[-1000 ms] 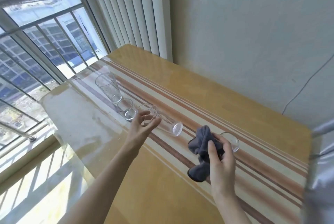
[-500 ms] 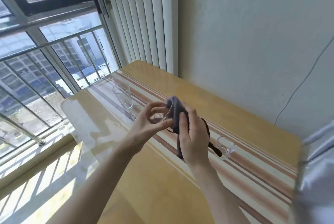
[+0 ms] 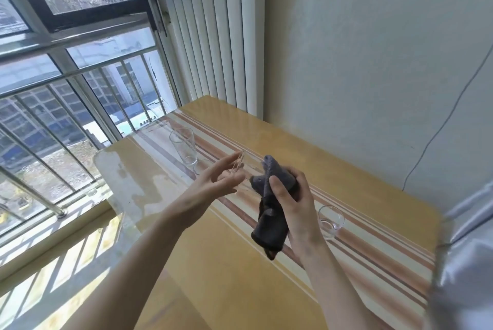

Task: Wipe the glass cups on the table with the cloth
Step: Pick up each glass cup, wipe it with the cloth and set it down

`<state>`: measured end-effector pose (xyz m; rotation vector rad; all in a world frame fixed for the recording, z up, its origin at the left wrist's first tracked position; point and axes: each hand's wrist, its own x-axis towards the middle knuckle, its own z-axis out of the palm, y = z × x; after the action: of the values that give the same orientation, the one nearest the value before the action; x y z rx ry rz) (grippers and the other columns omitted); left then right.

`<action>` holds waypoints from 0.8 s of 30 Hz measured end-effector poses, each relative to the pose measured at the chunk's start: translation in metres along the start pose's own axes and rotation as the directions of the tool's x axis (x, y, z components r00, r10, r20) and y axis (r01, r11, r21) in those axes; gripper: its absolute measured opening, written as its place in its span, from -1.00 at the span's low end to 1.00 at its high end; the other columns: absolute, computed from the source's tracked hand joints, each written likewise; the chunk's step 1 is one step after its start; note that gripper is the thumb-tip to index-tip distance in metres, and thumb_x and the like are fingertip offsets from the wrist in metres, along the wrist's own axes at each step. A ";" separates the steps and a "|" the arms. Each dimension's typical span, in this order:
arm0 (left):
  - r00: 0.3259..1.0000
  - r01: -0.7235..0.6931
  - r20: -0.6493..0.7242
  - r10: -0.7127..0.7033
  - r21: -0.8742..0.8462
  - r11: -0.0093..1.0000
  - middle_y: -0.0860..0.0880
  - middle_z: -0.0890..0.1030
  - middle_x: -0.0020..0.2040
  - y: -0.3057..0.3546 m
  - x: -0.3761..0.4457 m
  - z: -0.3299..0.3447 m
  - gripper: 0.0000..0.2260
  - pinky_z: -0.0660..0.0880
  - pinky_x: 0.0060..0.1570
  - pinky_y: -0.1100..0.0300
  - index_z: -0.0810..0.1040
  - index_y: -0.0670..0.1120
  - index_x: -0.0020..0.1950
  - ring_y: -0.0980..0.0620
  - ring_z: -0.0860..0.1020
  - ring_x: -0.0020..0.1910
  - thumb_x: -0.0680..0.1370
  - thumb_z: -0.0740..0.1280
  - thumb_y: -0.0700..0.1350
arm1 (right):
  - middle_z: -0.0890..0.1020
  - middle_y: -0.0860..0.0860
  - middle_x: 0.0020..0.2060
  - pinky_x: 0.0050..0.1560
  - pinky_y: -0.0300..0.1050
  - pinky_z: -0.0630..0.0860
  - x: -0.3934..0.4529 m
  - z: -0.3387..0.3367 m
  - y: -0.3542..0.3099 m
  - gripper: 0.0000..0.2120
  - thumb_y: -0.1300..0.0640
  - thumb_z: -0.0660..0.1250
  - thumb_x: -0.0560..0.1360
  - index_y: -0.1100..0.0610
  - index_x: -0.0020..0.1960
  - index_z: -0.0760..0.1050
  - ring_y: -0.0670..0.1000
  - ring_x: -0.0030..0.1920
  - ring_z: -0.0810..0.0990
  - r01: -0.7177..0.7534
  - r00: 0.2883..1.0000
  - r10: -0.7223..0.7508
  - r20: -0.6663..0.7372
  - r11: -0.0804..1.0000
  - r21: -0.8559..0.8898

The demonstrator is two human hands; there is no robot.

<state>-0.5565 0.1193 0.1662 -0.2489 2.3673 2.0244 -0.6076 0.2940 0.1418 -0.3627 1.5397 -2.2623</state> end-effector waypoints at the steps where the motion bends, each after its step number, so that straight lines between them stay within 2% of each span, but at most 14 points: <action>1: 1.000 0.020 -0.018 -0.019 0.045 0.999 0.01 0.49 0.31 0.005 0.001 0.001 -0.21 0.55 0.11 0.17 0.40 0.23 0.26 0.09 0.59 0.14 0.10 0.35 0.51 | 0.64 -0.16 -0.11 -0.20 -0.29 0.55 0.000 -0.001 0.002 -0.70 0.00 0.47 0.38 -0.02 0.07 0.49 -0.12 -0.12 0.62 0.068 0.998 -0.068 -0.007 0.996 -0.054; 3: 0.998 0.032 -0.065 -0.025 0.102 0.994 -0.01 0.57 0.15 0.013 0.002 0.003 -0.11 0.60 -0.17 0.27 0.41 0.02 0.33 0.09 0.67 -0.17 0.13 0.35 0.48 | 0.58 -0.09 0.00 -0.14 -0.20 0.58 -0.001 -0.004 0.009 -0.68 -0.02 0.48 0.39 -0.08 0.10 0.47 -0.10 -0.05 0.58 0.159 0.987 -0.162 0.000 0.974 -0.162; 4: 0.997 0.026 -0.073 -0.019 0.105 0.994 -0.05 0.58 0.11 0.017 0.002 0.004 -0.14 0.59 -0.24 0.28 0.40 -0.05 0.35 0.07 0.67 -0.25 0.17 0.37 0.40 | 0.53 -0.03 0.07 -0.08 -0.12 0.58 -0.002 -0.006 0.011 -0.65 -0.08 0.46 0.39 -0.12 0.12 0.45 -0.04 0.00 0.56 0.207 0.978 -0.210 0.010 0.950 -0.233; 6: 0.998 -0.008 -0.066 0.013 0.073 0.997 -0.09 0.57 0.12 0.021 -0.001 0.004 -0.23 0.57 -0.27 0.28 0.40 -0.03 0.34 0.02 0.67 -0.25 0.22 0.42 0.28 | 0.45 -0.03 0.16 0.06 -0.19 0.52 -0.004 -0.011 0.012 -0.63 -0.23 0.37 0.39 -0.25 0.17 0.40 -0.03 0.13 0.50 0.339 0.939 -0.333 0.085 0.858 -0.386; 8: 0.998 -0.051 -0.034 0.053 0.060 0.997 -0.07 0.55 0.14 0.023 -0.004 0.001 -0.30 0.57 -0.27 0.28 0.41 0.08 0.27 -0.02 0.68 -0.20 0.20 0.49 0.24 | 0.40 -0.09 0.21 0.11 -0.36 0.46 -0.002 -0.017 0.009 -0.61 -0.32 0.20 0.47 -0.24 0.25 0.36 -0.08 0.21 0.47 0.484 0.871 -0.438 0.223 0.683 -0.547; 11: 0.994 -0.111 0.022 0.109 0.106 0.988 -0.07 0.55 0.15 0.027 -0.009 -0.002 -0.43 0.60 -0.23 0.19 0.44 0.11 0.25 -0.08 0.68 -0.16 0.27 0.49 0.10 | 0.48 0.04 0.23 -0.03 -0.13 0.57 0.006 -0.019 -0.002 -0.57 -0.24 0.01 0.58 -0.09 0.37 0.29 0.06 0.11 0.54 0.637 0.738 -0.500 0.453 0.296 -0.712; 12: 0.991 -0.133 0.045 0.128 0.129 0.983 -0.09 0.55 0.17 0.028 -0.009 -0.003 -0.42 0.63 -0.17 0.07 0.44 0.04 0.30 -0.16 0.67 -0.14 0.30 0.49 0.06 | 0.53 0.08 0.20 -0.13 -0.10 0.59 0.008 -0.017 -0.007 -0.57 -0.22 -0.03 0.60 -0.10 0.38 0.27 0.06 0.05 0.58 0.652 0.714 -0.492 0.498 0.210 -0.728; 13: 0.988 -0.152 0.061 0.145 0.146 0.978 -0.10 0.54 0.19 0.028 -0.010 -0.002 -0.40 0.62 -0.11 -0.07 0.42 -0.01 0.34 -0.24 0.66 -0.12 0.33 0.49 0.01 | 0.58 0.06 0.17 -0.20 -0.13 0.60 0.011 -0.014 -0.013 -0.57 -0.22 -0.06 0.60 -0.13 0.39 0.25 0.04 -0.01 0.60 0.651 0.718 -0.467 0.517 0.187 -0.735; 14: 0.985 -0.165 0.067 0.156 0.154 0.974 -0.09 0.54 0.19 0.027 -0.010 -0.002 -0.40 0.60 -0.08 -0.18 0.41 -0.03 0.36 -0.29 0.64 -0.13 0.35 0.50 -0.03 | 0.60 0.01 0.14 -0.24 -0.19 0.57 0.012 -0.011 -0.019 -0.57 -0.25 -0.07 0.58 -0.18 0.40 0.24 -0.02 -0.06 0.60 0.630 0.749 -0.424 0.509 0.218 -0.746; 16: 0.982 -0.183 0.074 0.173 0.167 0.969 -0.03 0.55 0.17 0.025 -0.011 -0.001 -0.42 0.59 -0.11 -0.23 0.43 0.02 0.33 -0.31 0.63 -0.18 0.34 0.51 -0.05 | 0.61 -0.17 0.10 -0.21 -0.35 0.47 0.015 -0.006 -0.027 -0.53 -0.35 -0.06 0.50 -0.32 0.39 0.19 -0.17 -0.09 0.54 0.509 0.859 -0.267 0.437 0.353 -0.785; 18: 0.980 -0.188 0.096 0.174 0.175 0.966 0.06 0.54 0.15 0.024 -0.012 0.001 -0.43 0.61 -0.12 -0.18 0.43 0.12 0.28 -0.27 0.64 -0.18 0.32 0.52 -0.04 | 0.61 -0.24 0.07 -0.06 -0.29 0.48 0.020 -0.005 -0.029 -0.49 -0.41 -0.06 0.42 -0.39 0.33 0.25 -0.16 -0.02 0.54 0.319 0.938 -0.050 0.344 0.512 -0.797; 21: 0.980 -0.180 0.122 0.157 0.201 0.963 0.06 0.48 0.18 0.024 -0.014 0.001 -0.44 0.62 -0.09 -0.12 0.41 0.16 0.27 -0.19 0.64 -0.14 0.34 0.54 -0.11 | 0.71 -0.02 -0.01 0.23 0.04 0.46 0.025 -0.005 -0.030 -0.41 -0.46 0.03 0.39 -0.11 0.10 0.58 0.04 0.06 0.62 0.021 0.972 0.143 0.185 0.736 -0.677; 22: 0.979 -0.181 0.132 0.156 0.214 0.960 0.03 0.45 0.21 0.023 -0.015 0.000 -0.43 0.62 -0.07 -0.11 0.40 0.15 0.27 -0.19 0.62 -0.11 0.36 0.53 -0.14 | 0.72 0.05 -0.05 0.24 0.05 0.46 0.024 -0.006 -0.029 -0.39 -0.44 0.08 0.42 -0.01 0.08 0.61 0.10 0.05 0.64 -0.086 0.966 0.218 0.138 0.775 -0.626; 24: 0.977 -0.185 0.152 0.152 0.233 0.955 0.02 0.42 0.26 0.020 -0.018 -0.002 -0.42 0.61 -0.02 -0.08 0.38 0.15 0.29 -0.17 0.59 -0.06 0.36 0.53 -0.10 | 0.73 0.14 -0.06 0.19 0.04 0.52 0.017 -0.012 -0.025 -0.46 -0.35 0.19 0.46 0.05 0.10 0.62 0.17 0.02 0.67 -0.274 0.926 0.362 0.105 0.840 -0.469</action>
<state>-0.5412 0.1222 0.1882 0.0941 2.5977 1.7175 -0.6318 0.3043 0.1610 -0.3959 1.8514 -1.5603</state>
